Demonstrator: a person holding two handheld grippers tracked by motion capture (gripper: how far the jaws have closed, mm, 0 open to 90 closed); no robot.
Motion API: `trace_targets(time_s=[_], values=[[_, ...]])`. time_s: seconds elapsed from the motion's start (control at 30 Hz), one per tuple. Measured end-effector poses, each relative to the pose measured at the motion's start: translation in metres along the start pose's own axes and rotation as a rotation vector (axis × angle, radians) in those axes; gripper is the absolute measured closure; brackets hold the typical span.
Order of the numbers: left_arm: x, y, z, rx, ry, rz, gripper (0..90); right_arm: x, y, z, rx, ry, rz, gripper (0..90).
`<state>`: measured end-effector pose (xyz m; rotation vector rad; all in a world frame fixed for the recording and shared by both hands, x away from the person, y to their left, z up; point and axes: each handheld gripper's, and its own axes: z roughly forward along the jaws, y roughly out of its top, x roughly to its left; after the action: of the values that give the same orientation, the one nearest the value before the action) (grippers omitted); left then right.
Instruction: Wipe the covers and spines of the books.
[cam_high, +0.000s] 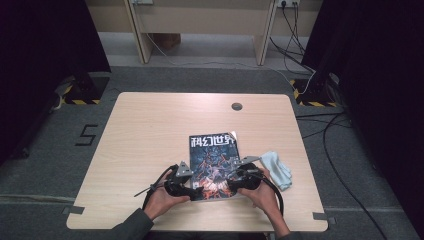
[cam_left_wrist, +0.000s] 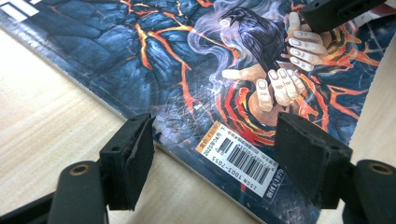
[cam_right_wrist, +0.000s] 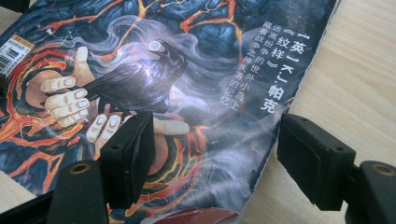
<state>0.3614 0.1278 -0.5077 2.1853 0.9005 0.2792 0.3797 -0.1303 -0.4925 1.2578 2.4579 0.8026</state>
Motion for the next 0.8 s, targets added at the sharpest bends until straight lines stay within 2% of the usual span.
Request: trace_targets(time_s=[0.23,0.47,0.5,0.57,0.7,0.8], values=[[0.009,0.007,0.006,-0.020,0.060,-0.001,29.4,-0.003,0.009,0.007,-0.012,-0.032,0.017,28.2],[0.017,0.010,0.009,-0.032,0.085,-0.020,29.6,-0.006,0.013,0.012,-0.031,-0.044,0.032,28.0],[0.018,0.011,0.010,-0.036,0.093,-0.011,30.9,-0.007,0.015,0.014,-0.035,-0.050,0.033,28.0],[0.019,0.010,0.010,-0.043,0.087,-0.015,32.7,-0.008,0.018,0.015,-0.033,-0.050,0.023,27.8],[0.020,0.011,0.010,-0.045,0.089,-0.027,33.1,-0.011,0.021,0.018,-0.032,-0.038,0.021,27.5],[0.020,0.011,0.011,-0.045,0.109,-0.016,33.1,-0.013,0.025,0.020,-0.027,-0.032,0.017,27.8]])
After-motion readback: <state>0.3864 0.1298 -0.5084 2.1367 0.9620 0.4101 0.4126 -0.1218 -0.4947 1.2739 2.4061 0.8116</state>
